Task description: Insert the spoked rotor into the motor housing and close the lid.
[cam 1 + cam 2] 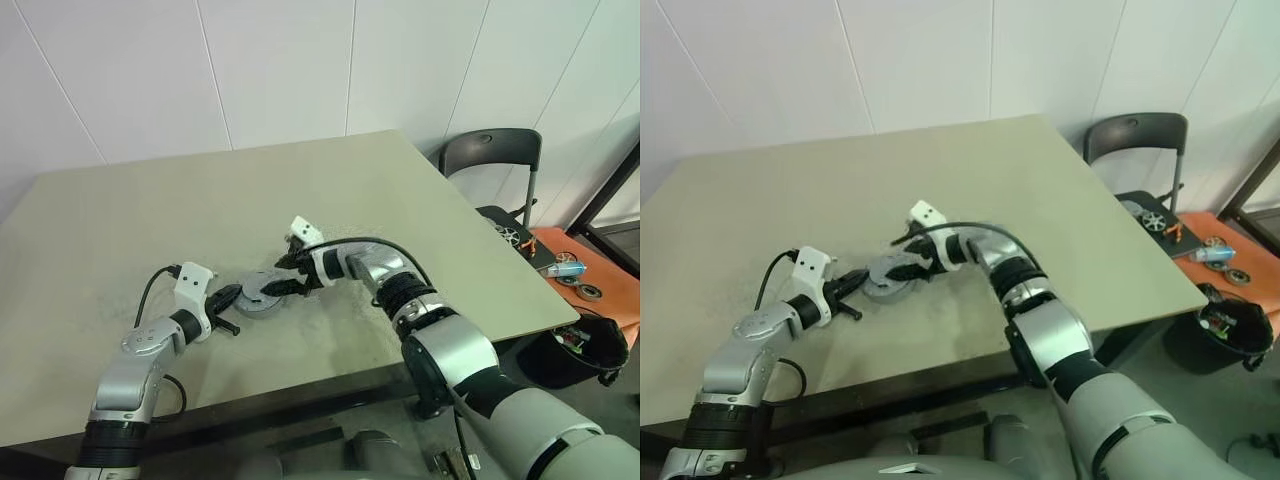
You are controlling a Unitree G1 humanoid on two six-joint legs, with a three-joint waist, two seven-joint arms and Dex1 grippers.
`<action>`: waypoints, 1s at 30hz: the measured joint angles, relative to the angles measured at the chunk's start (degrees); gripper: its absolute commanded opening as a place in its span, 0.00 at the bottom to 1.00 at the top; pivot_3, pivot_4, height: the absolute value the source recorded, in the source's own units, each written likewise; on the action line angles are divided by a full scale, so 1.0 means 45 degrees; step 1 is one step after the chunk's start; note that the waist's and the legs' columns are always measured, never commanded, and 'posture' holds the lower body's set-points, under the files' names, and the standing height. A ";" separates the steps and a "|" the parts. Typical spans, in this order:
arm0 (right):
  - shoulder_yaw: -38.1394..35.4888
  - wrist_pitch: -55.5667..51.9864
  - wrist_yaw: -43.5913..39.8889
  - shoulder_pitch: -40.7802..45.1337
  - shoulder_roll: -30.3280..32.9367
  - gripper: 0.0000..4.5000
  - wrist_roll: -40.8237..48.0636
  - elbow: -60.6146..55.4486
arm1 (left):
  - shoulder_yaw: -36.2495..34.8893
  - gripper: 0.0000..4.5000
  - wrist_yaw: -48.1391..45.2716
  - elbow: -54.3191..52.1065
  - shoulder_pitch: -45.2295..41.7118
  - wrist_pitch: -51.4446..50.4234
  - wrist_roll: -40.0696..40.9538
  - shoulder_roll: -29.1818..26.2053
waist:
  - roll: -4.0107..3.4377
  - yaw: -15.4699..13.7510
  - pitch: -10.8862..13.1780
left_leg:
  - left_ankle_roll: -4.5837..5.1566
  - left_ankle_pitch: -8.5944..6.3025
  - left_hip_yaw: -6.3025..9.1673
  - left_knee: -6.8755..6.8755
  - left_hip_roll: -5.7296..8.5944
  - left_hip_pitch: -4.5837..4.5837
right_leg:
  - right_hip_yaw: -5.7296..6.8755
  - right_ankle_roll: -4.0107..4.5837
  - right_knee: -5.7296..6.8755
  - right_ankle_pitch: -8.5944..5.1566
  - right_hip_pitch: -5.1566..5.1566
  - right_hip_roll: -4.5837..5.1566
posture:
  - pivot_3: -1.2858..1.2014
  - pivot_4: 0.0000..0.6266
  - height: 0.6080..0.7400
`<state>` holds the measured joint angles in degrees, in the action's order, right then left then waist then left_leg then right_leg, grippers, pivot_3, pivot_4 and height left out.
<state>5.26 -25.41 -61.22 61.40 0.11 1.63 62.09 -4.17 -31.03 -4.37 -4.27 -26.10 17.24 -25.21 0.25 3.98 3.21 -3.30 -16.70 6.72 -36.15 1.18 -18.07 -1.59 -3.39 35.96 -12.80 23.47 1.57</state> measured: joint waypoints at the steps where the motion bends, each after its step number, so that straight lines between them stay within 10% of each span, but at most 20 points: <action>1: -0.0263 -0.0566 0.0072 0.0137 0.0107 0.99 0.0240 0.0014 | -0.0002 0.00 -0.0013 -0.0005 0.0000 -0.0007 0.0001 -0.0001 | -0.0001 -0.0001 0.0000 | 0.0000 0.0000 0.0001 0.0000 0.0000 0.0000 | 0.0000 0.0000 0.0000 0.0000 0.0001 0.0000 | 0.52 0.00 1.00; 11: -0.4518 -0.8369 0.3927 0.1890 0.0898 0.99 0.3129 0.2432 | -0.0020 0.00 -0.0221 -0.0070 -0.0045 -0.0128 0.0013 -0.0051 | -0.0005 -0.0011 0.0003 | 0.0001 0.0000 0.0004 0.0002 0.0002 -0.0046 | 0.0007 0.0006 -0.0043 0.0000 0.0020 0.0003 | 0.52 0.00 1.00; 30: -0.7531 -0.8510 0.8277 0.0876 0.0047 0.99 0.5093 0.2722 | -0.0033 0.00 -0.0289 -0.0173 0.0008 -0.0263 0.0033 -0.0108 | -0.0007 0.0034 0.0001 | 0.0009 -0.0004 0.0002 0.0005 0.0001 -0.0055 | 0.0004 -0.0002 -0.0099 0.0002 -0.0031 -0.0007 | 0.52 0.00 1.00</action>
<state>-28.63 -63.71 -23.98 65.34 0.33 24.55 74.34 -4.32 -32.33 -5.15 -4.24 -27.29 17.39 -25.70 0.21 4.13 3.22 -3.26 -16.72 6.72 -36.13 1.18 -18.32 -1.57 -3.40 35.52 -12.79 23.33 1.54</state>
